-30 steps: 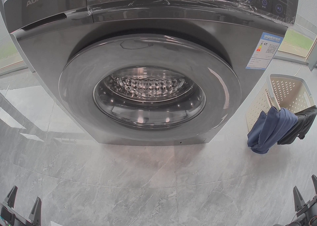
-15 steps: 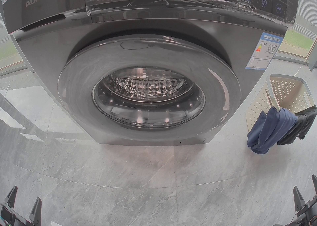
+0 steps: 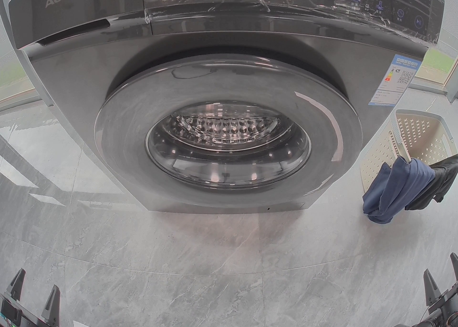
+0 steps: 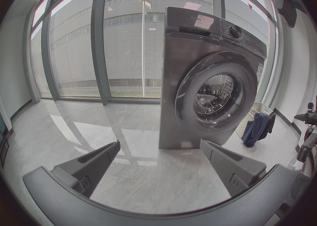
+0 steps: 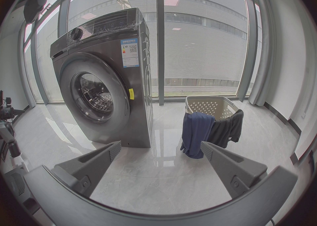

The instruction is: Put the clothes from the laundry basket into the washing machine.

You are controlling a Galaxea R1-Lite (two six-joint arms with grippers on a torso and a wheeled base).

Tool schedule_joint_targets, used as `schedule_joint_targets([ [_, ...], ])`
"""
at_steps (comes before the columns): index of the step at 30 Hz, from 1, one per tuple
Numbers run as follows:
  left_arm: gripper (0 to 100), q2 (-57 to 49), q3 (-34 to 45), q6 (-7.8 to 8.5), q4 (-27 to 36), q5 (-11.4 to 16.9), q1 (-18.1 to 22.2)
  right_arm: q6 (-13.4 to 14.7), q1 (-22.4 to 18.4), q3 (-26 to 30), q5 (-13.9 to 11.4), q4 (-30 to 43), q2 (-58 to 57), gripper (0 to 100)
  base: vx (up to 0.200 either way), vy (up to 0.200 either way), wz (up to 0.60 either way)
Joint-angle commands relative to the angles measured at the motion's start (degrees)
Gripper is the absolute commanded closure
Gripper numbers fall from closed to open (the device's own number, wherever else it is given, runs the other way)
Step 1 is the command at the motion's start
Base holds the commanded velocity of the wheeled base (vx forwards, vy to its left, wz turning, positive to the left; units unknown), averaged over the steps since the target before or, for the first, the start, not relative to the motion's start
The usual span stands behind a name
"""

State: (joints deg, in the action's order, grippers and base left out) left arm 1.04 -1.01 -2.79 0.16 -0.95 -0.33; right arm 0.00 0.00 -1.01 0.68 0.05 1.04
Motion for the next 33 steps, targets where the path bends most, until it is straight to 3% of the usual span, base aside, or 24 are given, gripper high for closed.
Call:
schedule_joint_targets([
  [1, 0, -1.0, 0.9, -0.02, 0.0, 0.0, 0.0, 0.0, 0.0, 0.9, 0.0, 0.0, -0.4, 0, 0.200, 0.000, 0.00],
  [7, 0, -1.0, 0.9, -0.02, 0.0, 0.0, 0.0, 0.0, 0.0, 0.9, 0.0, 0.0, -0.4, 0, 0.200, 0.000, 0.00],
  [16, 0, -1.0, 0.9, -0.02, 0.0, 0.0, 0.0, 0.0, 0.0, 0.9, 0.0, 0.0, -0.4, 0, 0.000, 0.000, 0.00],
  [25, 0, -1.0, 0.9, -0.02, 0.0, 0.0, 0.0, 0.0, 0.0, 0.9, 0.0, 0.0, -0.4, 0, 0.000, -0.200, 0.00],
  [33, 0, -1.0, 0.9, 0.07, 0.0, 0.0, 0.0, -0.1, 0.0, 0.9, 0.0, 0.0, -0.4, 0, 0.000, 0.000, 0.00],
])
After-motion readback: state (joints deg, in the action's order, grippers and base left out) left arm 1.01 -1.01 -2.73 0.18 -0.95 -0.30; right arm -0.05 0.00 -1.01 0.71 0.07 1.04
